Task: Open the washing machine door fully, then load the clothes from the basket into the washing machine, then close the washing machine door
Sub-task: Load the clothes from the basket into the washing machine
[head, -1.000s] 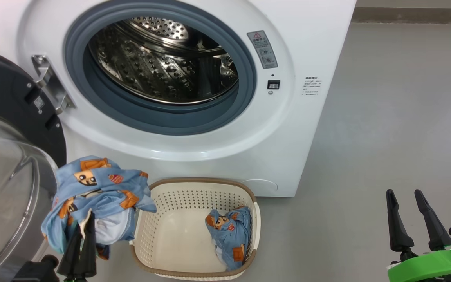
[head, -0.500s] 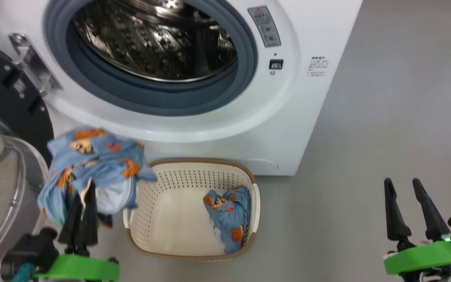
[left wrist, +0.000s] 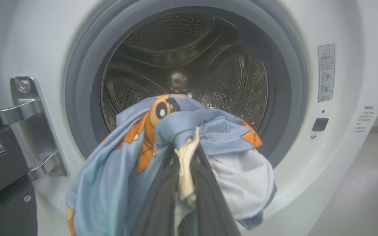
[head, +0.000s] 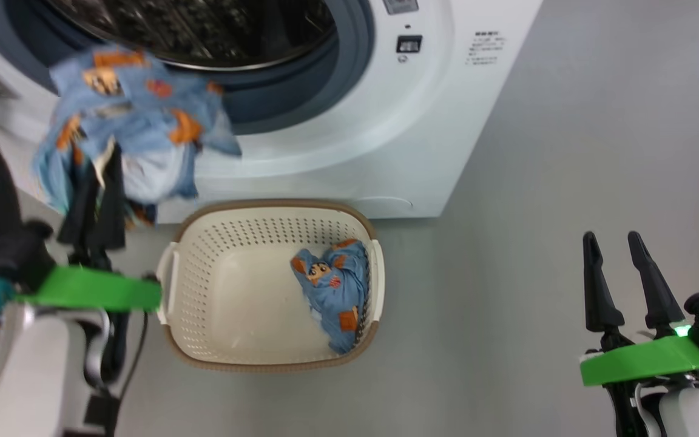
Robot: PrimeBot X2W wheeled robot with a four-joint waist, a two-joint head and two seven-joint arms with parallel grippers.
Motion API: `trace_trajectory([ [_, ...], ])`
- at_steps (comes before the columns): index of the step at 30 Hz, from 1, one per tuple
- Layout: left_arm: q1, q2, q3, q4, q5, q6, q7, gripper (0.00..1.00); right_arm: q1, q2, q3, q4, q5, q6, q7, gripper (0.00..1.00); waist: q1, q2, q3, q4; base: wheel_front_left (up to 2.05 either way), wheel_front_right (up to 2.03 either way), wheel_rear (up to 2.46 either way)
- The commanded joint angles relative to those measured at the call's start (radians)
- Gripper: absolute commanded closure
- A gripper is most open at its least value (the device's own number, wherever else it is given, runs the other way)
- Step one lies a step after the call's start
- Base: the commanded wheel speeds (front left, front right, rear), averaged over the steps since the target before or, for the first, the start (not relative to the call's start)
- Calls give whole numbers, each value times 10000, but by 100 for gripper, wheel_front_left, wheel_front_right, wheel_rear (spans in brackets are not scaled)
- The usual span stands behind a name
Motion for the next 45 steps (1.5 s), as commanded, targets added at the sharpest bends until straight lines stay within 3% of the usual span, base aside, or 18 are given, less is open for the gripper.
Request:
trace_trajectory([
  [1,-515,374,271,-106,-178,7,-70,100,-238,-8,298,-263,-128,46,-80,0,-1,0,458,-407,0,0,0],
  [13,-4455,1043,-485,2803,-677,6,-70,100,-941,263,533,-421,-156,46,-80,0,-1,0,1602,-1292,0,0,0],
  [25,-7066,1665,-381,5236,-586,6,-70,100,-1547,316,1058,-467,208,46,-80,0,-1,0,2417,-2110,0,0,0],
  [26,-7141,1665,-390,5303,-636,6,-70,98,-1559,316,1087,-471,242,46,-80,0,-1,0,2444,-2151,0,0,0],
  [27,-7196,1712,-440,5373,-639,6,-70,62,-1567,317,1119,-472,273,46,-80,0,-1,0,2468,-2195,0,0,0],
  [28,-7243,1775,-451,5486,-619,6,-70,0,-1573,317,1139,-471,299,46,-80,0,-1,0,2483,-2227,0,0,0],
  [35,-7353,1924,-355,5628,-623,6,-70,0,-1599,318,1157,-469,395,46,-80,0,-1,0,2500,-2328,0,0,0],
  [45,-6692,1713,-195,5198,-697,6,-70,0,-1595,319,1067,-456,295,46,-80,0,-1,0,2262,-2136,0,0,0],
])
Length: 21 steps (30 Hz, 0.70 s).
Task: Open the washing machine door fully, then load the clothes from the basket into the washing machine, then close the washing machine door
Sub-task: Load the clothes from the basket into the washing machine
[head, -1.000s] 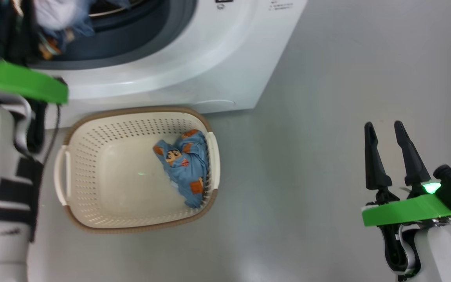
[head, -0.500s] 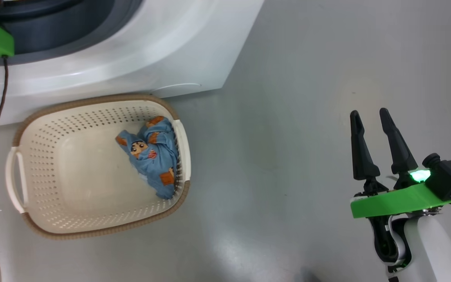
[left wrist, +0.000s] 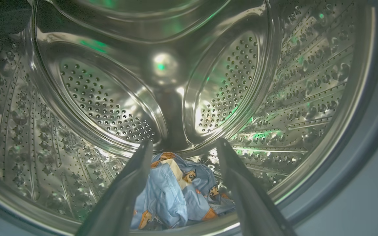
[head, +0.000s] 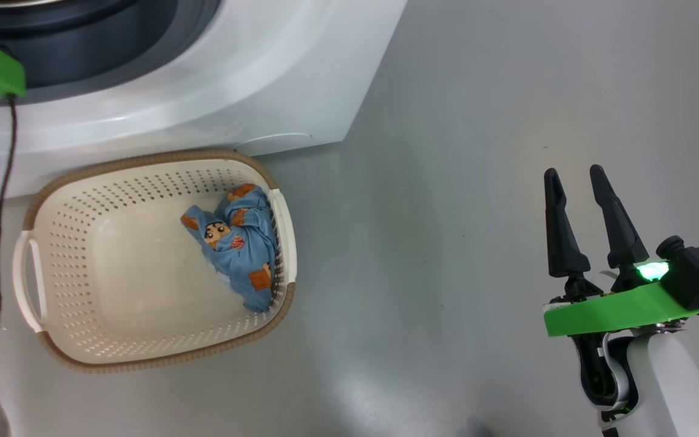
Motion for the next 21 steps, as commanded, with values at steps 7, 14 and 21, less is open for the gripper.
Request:
trace_trajectory([
  [7,1086,100,388,-830,-142,6,-63,0,18,-46,60,-179,-219,46,-80,0,0,0,-404,330,0,0,0],
  [14,2324,-360,574,-1532,54,6,-63,0,136,-45,-69,-82,-446,46,-80,0,0,0,-942,681,0,0,0],
  [21,3692,-761,775,-2242,360,6,-63,0,285,-272,-82,23,-509,46,-80,0,0,0,-1541,1072,0,0,0],
])
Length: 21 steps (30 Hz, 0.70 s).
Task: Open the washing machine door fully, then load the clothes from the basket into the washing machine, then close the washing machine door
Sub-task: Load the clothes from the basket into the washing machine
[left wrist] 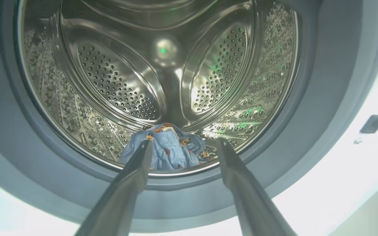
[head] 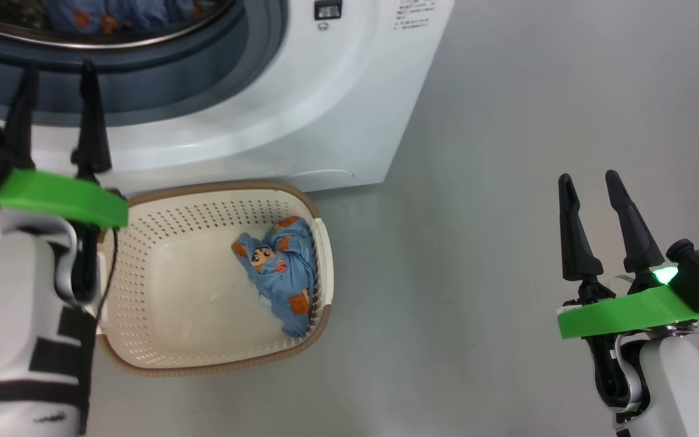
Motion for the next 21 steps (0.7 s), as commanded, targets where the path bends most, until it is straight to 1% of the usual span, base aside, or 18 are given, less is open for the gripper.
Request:
trace_trajectory([
  [1,409,308,309,-413,158,6,-63,0,262,-142,213,-186,-123,46,-80,0,0,0,-396,315,0,0,0],
  [4,1229,101,502,-831,189,6,-63,0,416,-318,191,-110,-89,46,-80,0,0,0,-781,509,0,0,0],
  [6,1425,74,528,-926,206,6,-63,0,466,-350,176,-103,-80,46,-80,0,0,0,-867,552,0,0,0],
  [8,1951,-3,623,-1204,259,6,-63,0,624,-445,136,-74,-53,46,-80,0,0,0,-1139,691,0,0,0],
  [15,2906,-92,657,-1611,354,6,-63,0,938,-608,137,28,21,46,-80,0,0,0,-1724,879,0,0,0],
  [21,3832,-303,749,-2039,472,6,-63,0,1385,-740,-11,93,95,46,-80,0,0,0,-2321,1127,0,0,0],
])
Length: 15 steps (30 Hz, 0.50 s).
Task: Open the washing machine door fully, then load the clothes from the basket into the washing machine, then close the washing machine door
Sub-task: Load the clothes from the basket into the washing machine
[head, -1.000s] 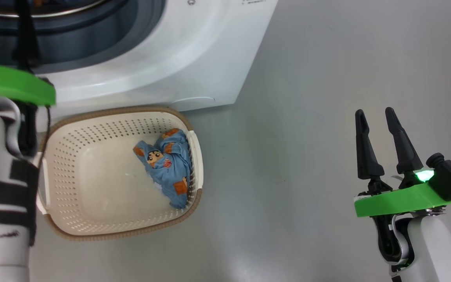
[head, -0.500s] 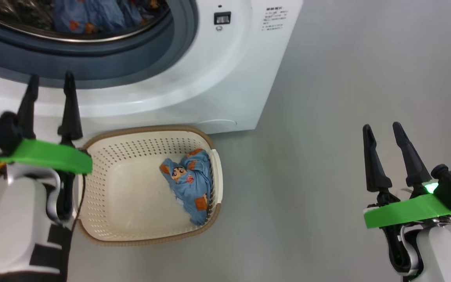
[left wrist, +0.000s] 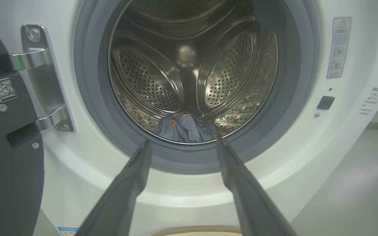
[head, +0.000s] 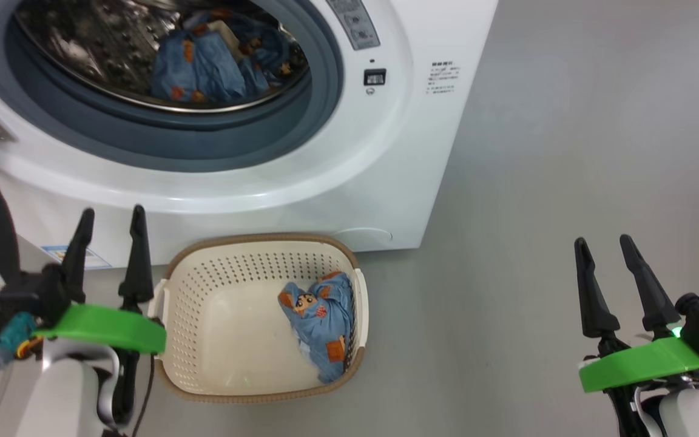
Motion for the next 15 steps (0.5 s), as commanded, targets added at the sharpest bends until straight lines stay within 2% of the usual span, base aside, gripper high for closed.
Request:
trace_trajectory([
  [1,154,252,344,-341,132,6,-65,0,75,-138,120,-193,68,46,-80,0,0,0,-374,248,0,0,0],
  [15,2283,-33,586,-1353,269,6,-65,0,864,-320,19,-194,206,46,-80,0,0,0,-1218,575,0,0,0],
])
